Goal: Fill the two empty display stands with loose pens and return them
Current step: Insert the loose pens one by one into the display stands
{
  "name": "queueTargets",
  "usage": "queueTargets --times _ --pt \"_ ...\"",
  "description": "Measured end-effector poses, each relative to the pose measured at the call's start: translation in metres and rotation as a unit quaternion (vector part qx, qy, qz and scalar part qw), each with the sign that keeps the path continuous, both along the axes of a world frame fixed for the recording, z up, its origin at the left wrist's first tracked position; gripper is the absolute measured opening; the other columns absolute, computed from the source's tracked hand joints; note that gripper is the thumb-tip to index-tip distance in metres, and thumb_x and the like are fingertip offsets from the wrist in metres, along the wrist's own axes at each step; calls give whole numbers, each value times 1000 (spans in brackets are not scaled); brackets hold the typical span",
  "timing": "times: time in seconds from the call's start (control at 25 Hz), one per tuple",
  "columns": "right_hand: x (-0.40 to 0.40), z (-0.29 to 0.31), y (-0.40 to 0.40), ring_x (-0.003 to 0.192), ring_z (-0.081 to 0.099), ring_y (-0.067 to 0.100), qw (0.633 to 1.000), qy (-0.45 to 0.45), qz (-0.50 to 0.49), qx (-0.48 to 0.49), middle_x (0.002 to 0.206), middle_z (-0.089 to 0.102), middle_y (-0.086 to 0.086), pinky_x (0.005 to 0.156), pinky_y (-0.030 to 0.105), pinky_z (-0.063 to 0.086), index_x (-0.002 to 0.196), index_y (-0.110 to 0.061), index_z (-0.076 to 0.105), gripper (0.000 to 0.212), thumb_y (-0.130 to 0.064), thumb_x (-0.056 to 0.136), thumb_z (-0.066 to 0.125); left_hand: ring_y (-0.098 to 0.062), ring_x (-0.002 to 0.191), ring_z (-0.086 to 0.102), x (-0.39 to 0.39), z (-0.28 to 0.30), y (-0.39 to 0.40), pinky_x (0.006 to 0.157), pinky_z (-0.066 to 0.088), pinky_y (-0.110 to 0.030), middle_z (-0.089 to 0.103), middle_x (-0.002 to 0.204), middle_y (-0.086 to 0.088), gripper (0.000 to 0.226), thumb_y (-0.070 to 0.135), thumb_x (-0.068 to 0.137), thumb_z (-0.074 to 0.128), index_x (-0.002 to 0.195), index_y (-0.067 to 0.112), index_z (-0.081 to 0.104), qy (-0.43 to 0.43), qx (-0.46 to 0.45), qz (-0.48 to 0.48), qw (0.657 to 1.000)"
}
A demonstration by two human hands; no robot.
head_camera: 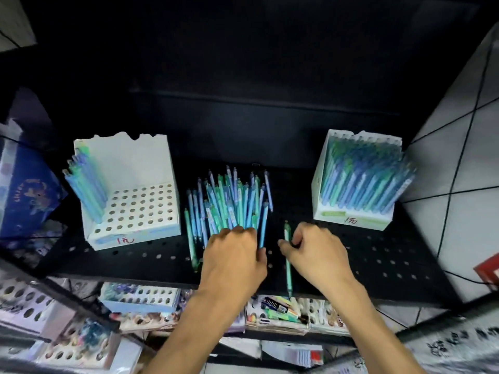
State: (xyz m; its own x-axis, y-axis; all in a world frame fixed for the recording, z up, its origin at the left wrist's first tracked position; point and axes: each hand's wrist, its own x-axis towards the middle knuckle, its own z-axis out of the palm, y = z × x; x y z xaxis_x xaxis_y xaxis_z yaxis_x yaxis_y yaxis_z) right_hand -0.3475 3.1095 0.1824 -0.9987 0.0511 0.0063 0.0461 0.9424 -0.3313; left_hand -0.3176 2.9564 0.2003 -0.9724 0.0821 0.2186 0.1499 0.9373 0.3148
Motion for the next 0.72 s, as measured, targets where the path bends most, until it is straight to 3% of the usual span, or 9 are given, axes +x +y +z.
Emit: queueTargets --times 0.12,0.24,0.32,0.52,0.72 --pt "-4 6 10 78 64 23 999 -35 16 -24 77 66 1 64 32 48 83 -15 65 29 -44 86 66 -17 70 60 -1 1 2 69 46 -26 58 73 5 25 41 97 54 87 19 60 -57 -15 22 998" --pt "-12 7 16 53 57 7 983 -60 22 -174 65 69 3 56 26 43 74 -18 66 19 -33 86 69 -17 63 57 -7 0 0 68 53 -27 48 61 7 32 41 94 61 73 18 52 -98 0 15 995" --pt "-24 5 10 46 52 5 975 -46 32 -217 61 69 3 53 23 40 73 -20 64 17 -27 87 69 -17 60 58 -12 0 -2 71 56 -31 50 58 6 39 43 89 67 65 18 50 -121 9 16 993" --pt "-41 0 -8 72 61 18 993 16 21 -111 71 63 -4 62 30 45 79 -20 62 25 -43 86 70 -13 66 67 -17 -2 -3 72 57 -29 68 65 0 33 44 82 77 68 14 69 -189 90 33 977" --pt "-41 7 -5 53 51 21 997 -49 31 -57 53 48 1 47 27 35 57 -14 48 46 -44 87 67 -7 76 68 -13 3 -11 67 53 -18 72 79 3 19 34 81 78 73 18 73 -241 169 54 954"
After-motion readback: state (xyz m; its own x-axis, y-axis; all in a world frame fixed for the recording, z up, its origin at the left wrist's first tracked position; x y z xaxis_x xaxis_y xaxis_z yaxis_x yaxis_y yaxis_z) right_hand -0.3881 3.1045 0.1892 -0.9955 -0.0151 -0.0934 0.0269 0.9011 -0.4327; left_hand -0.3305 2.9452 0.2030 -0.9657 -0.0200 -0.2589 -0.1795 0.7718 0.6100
